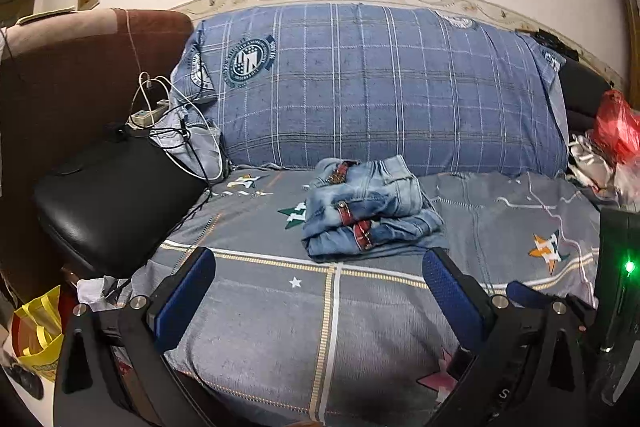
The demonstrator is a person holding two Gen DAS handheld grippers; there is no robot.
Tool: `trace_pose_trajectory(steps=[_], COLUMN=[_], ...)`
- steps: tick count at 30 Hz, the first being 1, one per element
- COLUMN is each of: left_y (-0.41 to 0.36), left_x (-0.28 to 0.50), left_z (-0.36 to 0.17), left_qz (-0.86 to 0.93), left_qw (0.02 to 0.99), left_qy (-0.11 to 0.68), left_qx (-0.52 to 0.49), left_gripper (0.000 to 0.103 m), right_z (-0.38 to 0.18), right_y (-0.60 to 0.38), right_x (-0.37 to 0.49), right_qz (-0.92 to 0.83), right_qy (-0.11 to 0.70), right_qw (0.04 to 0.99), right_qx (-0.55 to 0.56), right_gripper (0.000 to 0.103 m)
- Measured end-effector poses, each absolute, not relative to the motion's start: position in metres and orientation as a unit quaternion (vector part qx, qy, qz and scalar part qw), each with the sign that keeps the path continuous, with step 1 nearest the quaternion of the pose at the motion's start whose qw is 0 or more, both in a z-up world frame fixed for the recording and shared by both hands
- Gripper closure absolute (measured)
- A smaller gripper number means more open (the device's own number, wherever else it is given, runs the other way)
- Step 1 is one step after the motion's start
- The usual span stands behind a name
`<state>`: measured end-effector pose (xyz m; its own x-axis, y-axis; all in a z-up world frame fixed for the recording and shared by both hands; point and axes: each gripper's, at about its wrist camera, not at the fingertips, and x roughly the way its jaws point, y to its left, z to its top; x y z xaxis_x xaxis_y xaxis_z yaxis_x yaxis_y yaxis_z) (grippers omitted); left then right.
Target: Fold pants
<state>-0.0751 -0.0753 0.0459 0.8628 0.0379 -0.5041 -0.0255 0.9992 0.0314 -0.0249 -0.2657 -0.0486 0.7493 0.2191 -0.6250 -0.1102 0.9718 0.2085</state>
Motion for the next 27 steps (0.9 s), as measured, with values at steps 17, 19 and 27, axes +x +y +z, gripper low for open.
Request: trace_pose_trajectory(steps=[17,19,27], left_y=[-0.085,-0.084,-0.081], left_x=[-0.064,-0.062,-0.053], left_z=[0.027,0.025,0.014], left_qz=[-0.013,-0.014,-0.020], left_qw=[0.953,0.952,0.945], left_qy=[0.302,0.306,0.327], left_qx=[0.010,0.009,0.001], left_gripper=[0.000,0.000,0.000], right_z=[-0.056,-0.057,-0.062], right_y=[-0.272,-0.272,-0.268], right_x=[-0.019,-0.018,-0.014], right_qz=[0.063,0.062,0.058], right_qy=[0.349,0.351,0.357], right_qw=[0.932,0.931,0.930], right_qx=[0.079,0.079,0.070], right_gripper=[0.017,0.017,0.016])
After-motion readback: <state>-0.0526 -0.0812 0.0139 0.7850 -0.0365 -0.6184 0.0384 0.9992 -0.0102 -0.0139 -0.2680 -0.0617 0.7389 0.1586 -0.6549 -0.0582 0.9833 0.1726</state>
